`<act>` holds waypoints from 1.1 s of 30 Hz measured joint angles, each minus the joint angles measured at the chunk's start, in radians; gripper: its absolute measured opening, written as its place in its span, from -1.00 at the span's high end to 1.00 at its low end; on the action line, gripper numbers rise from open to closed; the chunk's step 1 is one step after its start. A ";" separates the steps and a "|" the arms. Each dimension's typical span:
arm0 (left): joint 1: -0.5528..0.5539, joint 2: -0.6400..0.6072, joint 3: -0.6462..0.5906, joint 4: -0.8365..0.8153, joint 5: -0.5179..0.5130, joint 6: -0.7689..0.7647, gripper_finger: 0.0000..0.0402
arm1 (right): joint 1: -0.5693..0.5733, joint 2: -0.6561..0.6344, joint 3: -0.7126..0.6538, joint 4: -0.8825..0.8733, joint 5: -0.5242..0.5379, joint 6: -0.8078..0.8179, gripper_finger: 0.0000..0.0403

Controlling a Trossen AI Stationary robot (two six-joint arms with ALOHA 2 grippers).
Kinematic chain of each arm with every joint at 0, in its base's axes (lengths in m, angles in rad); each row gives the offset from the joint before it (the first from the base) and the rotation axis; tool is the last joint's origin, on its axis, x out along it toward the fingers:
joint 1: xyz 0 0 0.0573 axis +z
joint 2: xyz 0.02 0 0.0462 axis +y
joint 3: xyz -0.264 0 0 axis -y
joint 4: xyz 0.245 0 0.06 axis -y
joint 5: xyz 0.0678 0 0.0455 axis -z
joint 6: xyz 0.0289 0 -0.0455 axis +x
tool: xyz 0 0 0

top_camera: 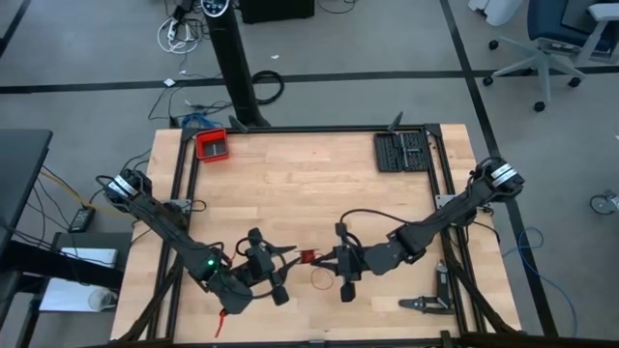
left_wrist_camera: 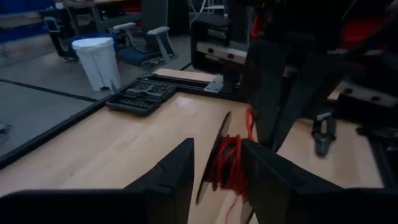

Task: Coil cords
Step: Coil the red wire onto the spool

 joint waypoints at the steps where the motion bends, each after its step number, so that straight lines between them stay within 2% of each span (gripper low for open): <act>1: 0.002 0.000 0.000 -0.013 -0.004 0.000 0.32 | -0.003 -0.005 0.000 -0.015 0.000 -0.001 1.00; 7: 0.003 0.000 0.000 -0.074 -0.007 -0.004 0.32 | -0.019 -0.048 0.000 -0.110 -0.014 -0.001 1.00; 10: 0.003 0.000 0.000 -0.069 0.016 -0.032 0.32 | -0.033 -0.073 0.000 -0.143 -0.078 -0.006 1.00; 12: 0.005 0.000 0.000 -0.061 0.046 -0.057 0.32 | -0.042 -0.091 -0.005 -0.141 -0.114 -0.017 1.00; 18: 0.036 0.000 0.000 -0.058 0.188 -0.165 0.32 | -0.087 -0.184 -0.076 -0.133 -0.121 -0.034 1.00; 25: 0.090 0.000 0.000 -0.054 0.196 -0.237 0.32 | -0.148 -0.328 -0.194 -0.069 -0.150 -0.036 1.00; 30: 0.126 0.011 0.000 -0.050 0.196 -0.232 0.32 | -0.190 -0.392 -0.263 -0.003 -0.256 -0.016 1.00; 33: 0.140 0.020 0.000 -0.049 0.197 -0.212 0.32 | -0.194 -0.414 -0.302 0.034 -0.271 -0.017 1.00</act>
